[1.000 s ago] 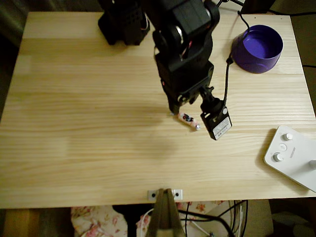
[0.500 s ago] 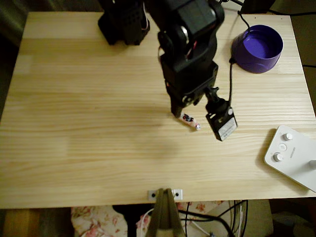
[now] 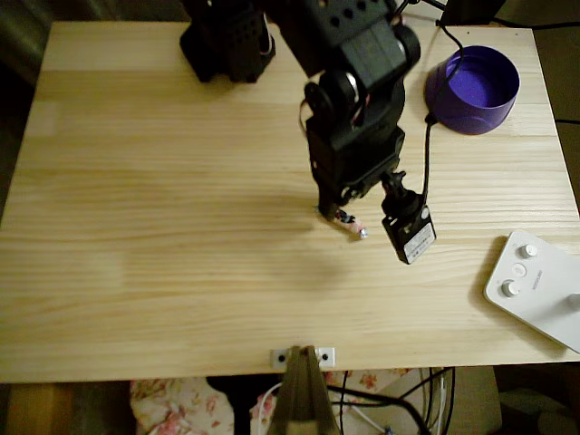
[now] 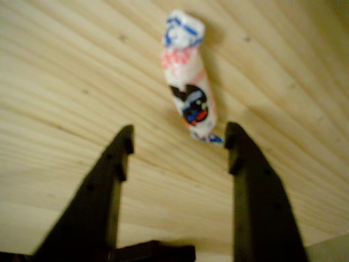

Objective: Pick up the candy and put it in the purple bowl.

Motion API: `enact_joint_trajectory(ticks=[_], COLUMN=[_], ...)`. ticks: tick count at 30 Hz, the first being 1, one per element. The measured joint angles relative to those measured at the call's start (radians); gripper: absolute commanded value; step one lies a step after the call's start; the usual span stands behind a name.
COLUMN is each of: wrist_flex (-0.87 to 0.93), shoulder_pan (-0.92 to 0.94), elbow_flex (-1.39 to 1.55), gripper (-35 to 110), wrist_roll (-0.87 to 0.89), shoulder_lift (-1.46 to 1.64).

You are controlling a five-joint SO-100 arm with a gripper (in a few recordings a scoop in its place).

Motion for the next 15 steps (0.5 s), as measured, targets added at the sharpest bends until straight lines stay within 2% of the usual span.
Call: enact_joint_trajectory(ticks=[15], wrist_flex=[-0.058], shoulder_pan=[0.0], elbow_flex=[-0.002], gripper=[23], wrist_roll=[-0.008], shoulder_lift=[-0.075])
